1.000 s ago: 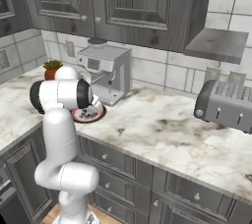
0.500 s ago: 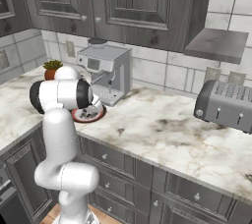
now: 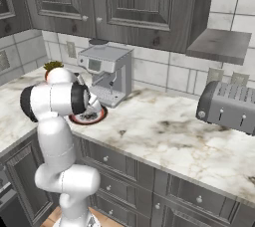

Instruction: Retrieve the frozen meat and place it in the pot on a burner. Then turn the burner on.

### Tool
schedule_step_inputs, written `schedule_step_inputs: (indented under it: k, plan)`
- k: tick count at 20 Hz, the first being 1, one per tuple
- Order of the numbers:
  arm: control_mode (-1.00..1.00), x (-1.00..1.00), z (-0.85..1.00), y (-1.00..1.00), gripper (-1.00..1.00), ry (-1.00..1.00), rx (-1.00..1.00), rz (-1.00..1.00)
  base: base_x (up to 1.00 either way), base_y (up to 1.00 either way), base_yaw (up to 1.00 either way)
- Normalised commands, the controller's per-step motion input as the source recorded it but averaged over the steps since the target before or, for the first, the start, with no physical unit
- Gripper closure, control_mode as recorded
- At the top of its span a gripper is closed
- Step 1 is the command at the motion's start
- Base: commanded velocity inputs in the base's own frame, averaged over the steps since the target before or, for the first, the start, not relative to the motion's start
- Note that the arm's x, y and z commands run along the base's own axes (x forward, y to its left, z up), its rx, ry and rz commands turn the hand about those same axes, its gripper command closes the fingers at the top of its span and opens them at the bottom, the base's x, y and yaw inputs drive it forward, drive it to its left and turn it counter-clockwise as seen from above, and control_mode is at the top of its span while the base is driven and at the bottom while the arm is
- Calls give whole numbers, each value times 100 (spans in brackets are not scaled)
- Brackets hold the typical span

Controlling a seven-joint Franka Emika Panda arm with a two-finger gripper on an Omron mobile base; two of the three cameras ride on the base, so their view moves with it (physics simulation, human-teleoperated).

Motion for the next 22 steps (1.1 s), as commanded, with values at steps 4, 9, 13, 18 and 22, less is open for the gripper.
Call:
schedule_step_inputs:
  k: [4,9,13,18,22]
  plan:
    - [-100,-78,51,0,100,-10,0,0,0,0,0]
    - [-100,-77,63,0,100,-5,0,0,0,0,0]
    - [-100,-56,86,0,100,0,0,0,0,0,0]
    - [-100,-44,94,0,100,1,0,0,0,0,0]
    - [-100,-44,75,0,100,5,0,11,0,0,0]
